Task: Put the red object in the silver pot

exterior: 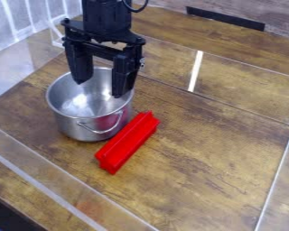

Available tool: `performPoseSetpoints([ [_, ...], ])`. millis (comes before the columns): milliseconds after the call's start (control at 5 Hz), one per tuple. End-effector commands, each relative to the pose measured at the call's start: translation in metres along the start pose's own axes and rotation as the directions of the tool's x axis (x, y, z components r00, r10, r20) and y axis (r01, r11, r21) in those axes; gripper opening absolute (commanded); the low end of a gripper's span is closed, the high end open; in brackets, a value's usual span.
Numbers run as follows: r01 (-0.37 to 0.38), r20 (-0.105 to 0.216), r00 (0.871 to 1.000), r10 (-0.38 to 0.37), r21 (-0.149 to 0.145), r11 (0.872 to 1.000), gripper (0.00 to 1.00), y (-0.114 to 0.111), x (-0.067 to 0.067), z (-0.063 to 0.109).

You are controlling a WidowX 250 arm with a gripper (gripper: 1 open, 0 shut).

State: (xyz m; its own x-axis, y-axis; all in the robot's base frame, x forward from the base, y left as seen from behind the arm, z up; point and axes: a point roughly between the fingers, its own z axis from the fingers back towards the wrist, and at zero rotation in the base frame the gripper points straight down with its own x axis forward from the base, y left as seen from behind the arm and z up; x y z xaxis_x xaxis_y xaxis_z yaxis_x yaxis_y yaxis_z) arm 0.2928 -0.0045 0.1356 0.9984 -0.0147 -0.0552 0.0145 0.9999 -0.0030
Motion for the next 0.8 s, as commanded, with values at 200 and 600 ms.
performPoseSetpoints([
  [200, 0.021, -0.032, 0.999, -0.022, -0.005, 1.0, 1.0, 0.008, -0.01, -0.019],
  [600, -0.013, -0.02, 1.0, 0.013, -0.034, 0.999, 1.0, -0.004, -0.009, -0.026],
])
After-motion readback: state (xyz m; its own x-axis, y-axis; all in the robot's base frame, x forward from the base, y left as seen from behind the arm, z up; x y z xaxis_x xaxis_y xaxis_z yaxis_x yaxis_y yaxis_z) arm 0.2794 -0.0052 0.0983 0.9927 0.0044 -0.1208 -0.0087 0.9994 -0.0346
